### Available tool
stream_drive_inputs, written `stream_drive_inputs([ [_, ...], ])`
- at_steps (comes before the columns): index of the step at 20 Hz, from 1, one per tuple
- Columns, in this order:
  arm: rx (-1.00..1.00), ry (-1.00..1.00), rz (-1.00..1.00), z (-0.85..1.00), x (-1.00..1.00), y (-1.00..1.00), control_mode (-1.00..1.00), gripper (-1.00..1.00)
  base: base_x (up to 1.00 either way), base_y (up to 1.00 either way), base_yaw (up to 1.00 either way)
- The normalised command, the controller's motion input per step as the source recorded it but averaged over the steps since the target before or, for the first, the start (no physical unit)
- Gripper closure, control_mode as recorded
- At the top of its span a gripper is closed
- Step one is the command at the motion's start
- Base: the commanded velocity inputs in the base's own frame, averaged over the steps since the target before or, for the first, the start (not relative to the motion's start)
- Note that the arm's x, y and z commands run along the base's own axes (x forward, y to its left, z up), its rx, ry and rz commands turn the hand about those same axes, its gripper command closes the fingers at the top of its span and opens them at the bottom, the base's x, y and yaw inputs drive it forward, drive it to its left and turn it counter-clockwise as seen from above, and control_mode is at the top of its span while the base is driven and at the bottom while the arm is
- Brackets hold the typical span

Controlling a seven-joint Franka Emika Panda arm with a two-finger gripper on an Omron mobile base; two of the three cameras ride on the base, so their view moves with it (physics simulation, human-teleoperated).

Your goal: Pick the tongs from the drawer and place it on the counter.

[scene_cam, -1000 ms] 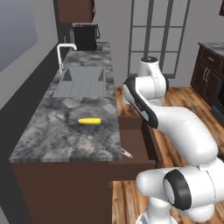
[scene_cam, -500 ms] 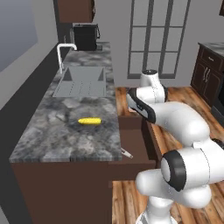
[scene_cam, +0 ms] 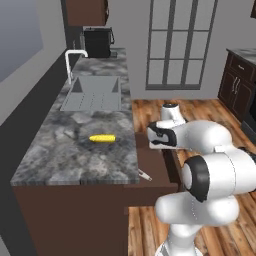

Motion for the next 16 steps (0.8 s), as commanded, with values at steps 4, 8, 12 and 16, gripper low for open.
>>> stream_drive_inputs([
  [4, 0.0, 0.06, 0.01, -0.51, 0.13, -0.66, -1.0, -1.0, 0.0, 0.0, 0.0],
  [8, 0.0, 0.09, 0.01, -0.6, 0.11, -0.47, -1.0, -1.0, 0.0, 0.0, 0.0],
  [12, 0.0, 0.12, 0.01, -0.69, 0.18, -0.18, -1.0, -1.0, 0.0, 0.0, 0.0],
  [16, -0.01, 0.15, 0.01, -0.79, 0.21, -0.14, -1.0, -1.0, 0.0, 0.0, 0.0],
])
